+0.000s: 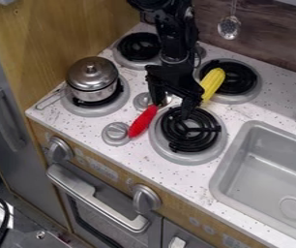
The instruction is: Move the red object to the bottom right burner
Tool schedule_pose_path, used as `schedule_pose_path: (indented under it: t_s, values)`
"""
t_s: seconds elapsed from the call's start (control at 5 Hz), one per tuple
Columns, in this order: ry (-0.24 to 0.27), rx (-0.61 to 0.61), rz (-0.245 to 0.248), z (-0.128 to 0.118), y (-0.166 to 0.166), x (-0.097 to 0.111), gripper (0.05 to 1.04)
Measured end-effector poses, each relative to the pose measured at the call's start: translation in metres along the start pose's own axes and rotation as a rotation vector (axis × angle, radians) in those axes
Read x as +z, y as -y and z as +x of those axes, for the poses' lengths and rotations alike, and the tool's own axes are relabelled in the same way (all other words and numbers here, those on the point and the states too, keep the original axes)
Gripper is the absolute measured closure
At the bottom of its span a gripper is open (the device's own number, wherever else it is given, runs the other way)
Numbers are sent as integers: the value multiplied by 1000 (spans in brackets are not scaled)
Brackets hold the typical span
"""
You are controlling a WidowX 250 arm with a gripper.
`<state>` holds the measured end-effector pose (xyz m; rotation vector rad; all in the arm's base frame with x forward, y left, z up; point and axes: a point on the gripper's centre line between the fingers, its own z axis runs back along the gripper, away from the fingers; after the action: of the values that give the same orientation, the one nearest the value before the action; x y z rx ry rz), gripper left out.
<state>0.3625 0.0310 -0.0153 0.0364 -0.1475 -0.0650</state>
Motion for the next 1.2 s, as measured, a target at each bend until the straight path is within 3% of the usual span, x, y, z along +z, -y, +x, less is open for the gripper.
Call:
schedule_pose_path:
  t_s: [0.2, 0.8, 1.2]
  values:
    - [-40, 1, -6, -8, 1, -13, 89]
    - [-81, 124, 48, -15, -67, -37, 89]
    - [-134, 136, 40, -21, -68, -45, 89]
